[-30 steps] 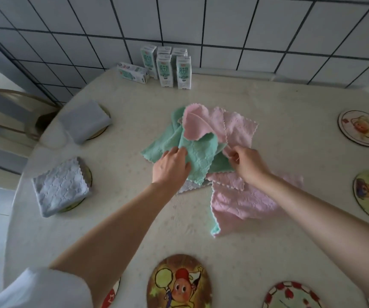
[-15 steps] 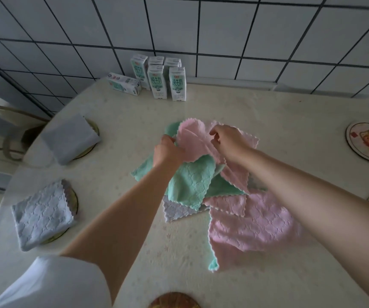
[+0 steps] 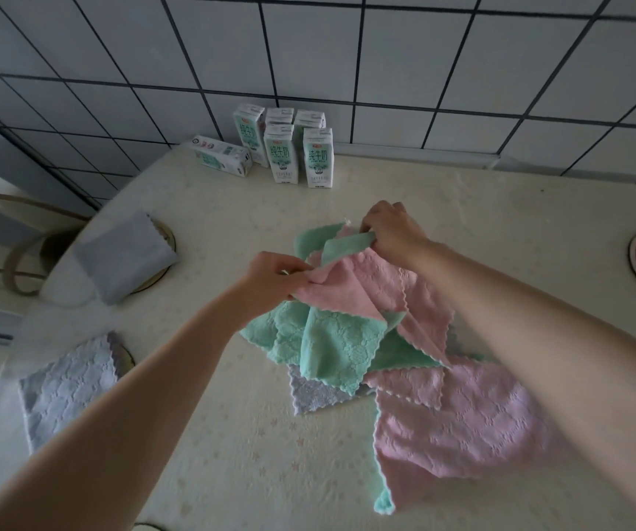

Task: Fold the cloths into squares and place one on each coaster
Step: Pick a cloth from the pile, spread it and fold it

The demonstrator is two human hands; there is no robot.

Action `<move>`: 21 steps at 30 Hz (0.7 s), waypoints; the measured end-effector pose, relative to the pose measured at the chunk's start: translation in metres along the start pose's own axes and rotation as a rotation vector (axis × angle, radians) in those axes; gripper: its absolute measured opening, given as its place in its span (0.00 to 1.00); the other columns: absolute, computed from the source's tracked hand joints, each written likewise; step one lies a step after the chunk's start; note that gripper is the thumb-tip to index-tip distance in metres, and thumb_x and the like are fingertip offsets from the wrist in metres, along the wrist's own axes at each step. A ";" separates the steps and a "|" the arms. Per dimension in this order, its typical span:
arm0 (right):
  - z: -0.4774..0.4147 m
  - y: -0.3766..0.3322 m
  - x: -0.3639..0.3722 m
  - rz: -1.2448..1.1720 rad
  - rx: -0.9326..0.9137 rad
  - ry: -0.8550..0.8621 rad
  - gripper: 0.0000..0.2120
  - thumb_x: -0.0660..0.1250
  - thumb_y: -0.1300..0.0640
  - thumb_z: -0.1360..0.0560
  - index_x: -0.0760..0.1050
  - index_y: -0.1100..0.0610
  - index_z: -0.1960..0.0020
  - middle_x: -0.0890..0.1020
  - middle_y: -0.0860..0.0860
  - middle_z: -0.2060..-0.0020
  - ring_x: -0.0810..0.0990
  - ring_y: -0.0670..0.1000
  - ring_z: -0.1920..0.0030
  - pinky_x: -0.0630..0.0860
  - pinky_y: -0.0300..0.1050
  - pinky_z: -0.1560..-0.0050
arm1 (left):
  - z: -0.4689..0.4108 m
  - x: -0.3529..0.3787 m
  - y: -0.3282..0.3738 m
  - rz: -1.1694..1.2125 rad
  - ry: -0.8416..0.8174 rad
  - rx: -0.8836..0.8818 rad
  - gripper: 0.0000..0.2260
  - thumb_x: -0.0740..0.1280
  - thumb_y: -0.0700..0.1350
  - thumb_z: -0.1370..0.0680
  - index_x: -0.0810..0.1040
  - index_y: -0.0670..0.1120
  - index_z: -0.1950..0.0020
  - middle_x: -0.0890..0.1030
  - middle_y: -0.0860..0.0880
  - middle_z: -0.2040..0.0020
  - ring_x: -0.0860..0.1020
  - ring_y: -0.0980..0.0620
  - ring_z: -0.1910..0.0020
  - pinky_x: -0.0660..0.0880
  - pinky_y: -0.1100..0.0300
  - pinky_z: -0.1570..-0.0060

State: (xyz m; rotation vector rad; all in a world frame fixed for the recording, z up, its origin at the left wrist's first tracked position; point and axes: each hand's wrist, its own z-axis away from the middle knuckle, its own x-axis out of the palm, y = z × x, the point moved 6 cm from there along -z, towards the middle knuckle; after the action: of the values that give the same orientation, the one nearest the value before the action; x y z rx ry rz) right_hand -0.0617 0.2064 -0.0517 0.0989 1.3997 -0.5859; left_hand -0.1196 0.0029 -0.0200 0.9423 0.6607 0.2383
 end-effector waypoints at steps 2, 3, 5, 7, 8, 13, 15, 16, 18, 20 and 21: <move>0.004 0.005 -0.004 -0.005 0.012 0.003 0.12 0.60 0.65 0.25 0.79 0.56 0.47 0.76 0.55 0.45 0.71 0.58 0.43 0.73 0.53 0.45 | 0.001 -0.015 -0.005 -0.055 0.048 0.003 0.07 0.67 0.38 0.26 0.83 0.50 0.55 0.82 0.46 0.63 0.78 0.54 0.65 0.77 0.67 0.64; 0.007 0.007 -0.007 -0.025 0.013 0.009 0.12 0.60 0.64 0.25 0.79 0.56 0.48 0.77 0.55 0.47 0.73 0.58 0.45 0.74 0.53 0.46 | 0.001 -0.023 -0.009 -0.051 0.082 -0.005 0.08 0.66 0.37 0.25 0.83 0.48 0.55 0.82 0.46 0.62 0.79 0.52 0.64 0.79 0.65 0.63; 0.015 0.009 -0.015 -0.117 0.011 0.017 0.11 0.60 0.63 0.24 0.79 0.57 0.47 0.81 0.55 0.50 0.77 0.57 0.48 0.75 0.51 0.48 | 0.003 -0.037 -0.014 -0.013 0.159 -0.041 0.09 0.63 0.35 0.25 0.82 0.44 0.52 0.80 0.46 0.61 0.79 0.49 0.62 0.81 0.61 0.63; 0.025 0.006 -0.025 -0.221 0.020 0.037 0.11 0.59 0.63 0.24 0.79 0.59 0.47 0.82 0.55 0.51 0.78 0.56 0.50 0.75 0.48 0.49 | 0.008 -0.050 -0.016 -0.001 0.232 -0.070 0.10 0.60 0.33 0.23 0.80 0.42 0.48 0.76 0.47 0.62 0.76 0.51 0.64 0.79 0.62 0.70; 0.031 0.004 -0.031 -0.255 0.021 0.053 0.12 0.58 0.63 0.24 0.79 0.59 0.47 0.82 0.55 0.51 0.78 0.56 0.51 0.75 0.48 0.50 | 0.011 -0.055 -0.015 -0.012 0.261 -0.075 0.11 0.60 0.33 0.22 0.78 0.44 0.47 0.74 0.48 0.62 0.74 0.52 0.66 0.78 0.63 0.74; 0.059 -0.021 -0.074 -0.447 0.020 0.125 0.08 0.62 0.61 0.23 0.79 0.63 0.52 0.82 0.57 0.55 0.83 0.54 0.64 0.82 0.50 0.64 | 0.033 -0.087 -0.009 0.103 0.383 -0.128 0.09 0.60 0.36 0.21 0.77 0.42 0.43 0.75 0.43 0.52 0.76 0.46 0.58 0.77 0.63 0.77; 0.069 -0.033 -0.096 -0.527 0.019 0.190 0.09 0.65 0.58 0.23 0.79 0.63 0.54 0.82 0.57 0.59 0.83 0.54 0.64 0.82 0.48 0.62 | 0.048 -0.102 -0.003 0.206 0.454 -0.117 0.07 0.61 0.35 0.21 0.76 0.42 0.45 0.75 0.42 0.47 0.78 0.42 0.52 0.81 0.59 0.71; 0.075 -0.041 -0.107 -0.546 0.000 0.226 0.09 0.66 0.57 0.23 0.79 0.62 0.55 0.82 0.56 0.61 0.83 0.53 0.63 0.82 0.50 0.58 | 0.056 -0.110 0.002 0.198 0.492 -0.092 0.07 0.62 0.35 0.21 0.77 0.42 0.45 0.76 0.43 0.47 0.79 0.43 0.52 0.81 0.58 0.67; 0.088 -0.060 -0.127 -0.557 -0.049 0.284 0.07 0.67 0.56 0.24 0.80 0.58 0.57 0.82 0.51 0.63 0.82 0.51 0.60 0.80 0.49 0.51 | 0.075 -0.129 0.014 0.062 0.592 -0.011 0.09 0.61 0.38 0.21 0.78 0.42 0.43 0.79 0.44 0.51 0.79 0.50 0.59 0.79 0.62 0.67; 0.102 -0.081 -0.143 -0.511 -0.096 0.342 0.05 0.66 0.57 0.23 0.80 0.56 0.55 0.80 0.47 0.63 0.79 0.48 0.58 0.74 0.34 0.51 | 0.097 -0.149 0.023 -0.056 0.698 0.065 0.11 0.60 0.39 0.20 0.79 0.42 0.42 0.80 0.45 0.53 0.78 0.52 0.62 0.75 0.61 0.64; 0.110 -0.091 -0.150 -0.485 -0.115 0.367 0.05 0.65 0.58 0.23 0.80 0.56 0.52 0.79 0.46 0.61 0.77 0.46 0.57 0.68 0.24 0.56 | 0.108 -0.159 0.026 -0.078 0.739 0.097 0.11 0.60 0.40 0.20 0.79 0.43 0.42 0.80 0.46 0.53 0.78 0.49 0.59 0.76 0.58 0.59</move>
State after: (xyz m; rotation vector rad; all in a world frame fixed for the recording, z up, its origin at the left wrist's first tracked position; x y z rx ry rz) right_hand -0.0120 0.1337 0.1354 -0.2441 1.8280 -0.9180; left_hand -0.1741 -0.1282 0.1123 0.9120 1.3948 0.4979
